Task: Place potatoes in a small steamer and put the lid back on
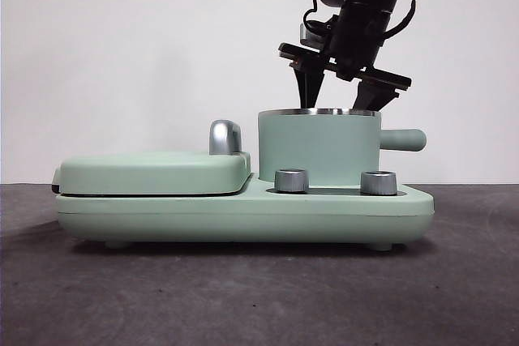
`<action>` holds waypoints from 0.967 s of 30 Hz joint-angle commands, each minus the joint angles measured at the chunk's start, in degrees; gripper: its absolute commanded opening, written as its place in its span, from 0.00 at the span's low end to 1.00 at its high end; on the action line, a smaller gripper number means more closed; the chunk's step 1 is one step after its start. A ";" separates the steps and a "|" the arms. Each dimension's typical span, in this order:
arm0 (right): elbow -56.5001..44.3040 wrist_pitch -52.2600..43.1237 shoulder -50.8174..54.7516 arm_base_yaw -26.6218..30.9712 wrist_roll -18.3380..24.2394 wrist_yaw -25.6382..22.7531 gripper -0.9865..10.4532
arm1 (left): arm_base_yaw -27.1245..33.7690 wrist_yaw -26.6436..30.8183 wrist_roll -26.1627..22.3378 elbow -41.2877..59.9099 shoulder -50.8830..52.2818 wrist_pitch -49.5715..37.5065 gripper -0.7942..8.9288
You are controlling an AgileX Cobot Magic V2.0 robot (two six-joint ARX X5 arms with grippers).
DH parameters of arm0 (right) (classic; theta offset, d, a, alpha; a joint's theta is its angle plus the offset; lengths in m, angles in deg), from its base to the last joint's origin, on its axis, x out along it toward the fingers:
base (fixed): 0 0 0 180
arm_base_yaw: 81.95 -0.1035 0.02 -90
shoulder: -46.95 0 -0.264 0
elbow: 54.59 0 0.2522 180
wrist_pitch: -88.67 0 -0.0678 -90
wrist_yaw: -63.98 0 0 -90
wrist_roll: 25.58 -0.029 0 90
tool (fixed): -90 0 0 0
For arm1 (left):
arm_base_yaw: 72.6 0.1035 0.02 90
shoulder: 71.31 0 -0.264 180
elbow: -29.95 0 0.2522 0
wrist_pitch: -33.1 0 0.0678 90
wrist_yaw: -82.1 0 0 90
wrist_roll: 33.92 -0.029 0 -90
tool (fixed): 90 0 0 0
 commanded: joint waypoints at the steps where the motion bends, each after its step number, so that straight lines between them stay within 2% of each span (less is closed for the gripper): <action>1: 3.61 0.33 -1.07 -0.35 0.68 0.13 0.38 | -0.24 -0.11 -0.15 -1.92 -0.26 -1.11 0.09; 10: 18.38 14.82 -0.61 -0.35 1.90 -0.35 0.38 | -2.05 -0.11 -0.11 -1.92 -0.26 0.11 0.09; 13: 20.61 18.95 1.46 -1.03 2.23 -2.14 0.38 | -3.04 -0.11 -0.11 -1.92 -0.26 0.24 0.09; 19: 19.89 25.40 7.34 -2.38 3.13 -10.14 0.38 | -5.20 -0.11 0.28 -1.92 -0.26 0.55 0.09; 23: 16.41 25.40 13.07 -2.58 3.54 -10.58 0.38 | -7.19 -0.11 0.28 -1.92 -0.26 0.55 0.09; 27: 9.18 25.38 21.16 -3.37 3.69 -10.75 0.38 | -9.16 -0.11 0.28 -1.92 -0.33 0.50 0.09; 29: 4.13 25.33 26.27 -4.17 3.69 -12.35 0.38 | -10.34 -0.11 0.33 -1.92 -0.52 0.39 0.09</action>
